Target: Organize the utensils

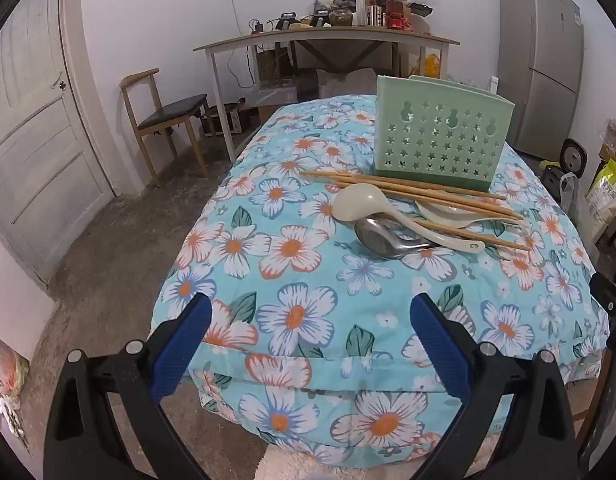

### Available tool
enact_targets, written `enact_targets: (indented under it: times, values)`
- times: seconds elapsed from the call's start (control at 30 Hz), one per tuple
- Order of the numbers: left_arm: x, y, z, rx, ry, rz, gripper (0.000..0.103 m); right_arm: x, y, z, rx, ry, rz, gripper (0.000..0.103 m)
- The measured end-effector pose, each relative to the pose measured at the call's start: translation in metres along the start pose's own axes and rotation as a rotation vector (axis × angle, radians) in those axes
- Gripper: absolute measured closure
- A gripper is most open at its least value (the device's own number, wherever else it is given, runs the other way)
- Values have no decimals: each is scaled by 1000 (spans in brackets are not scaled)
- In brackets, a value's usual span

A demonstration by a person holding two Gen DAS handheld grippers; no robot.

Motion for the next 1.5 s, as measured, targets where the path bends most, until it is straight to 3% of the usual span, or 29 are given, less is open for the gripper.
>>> enact_targets:
  times: [1.5]
  values:
    - [-3, -5, -2, -7, 8, -7, 6, -1, -2, 0, 1, -4, 2, 8]
Point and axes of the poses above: each gripper's, at about its wrist camera, not at the fingertips, and x roughly the way its jaws point, y to its left, z to its top, the point moved 3 cm from there along x, roughly the way its jaws point, and after that the axes turned 7 degrees about -y, right-handed, at the moved point
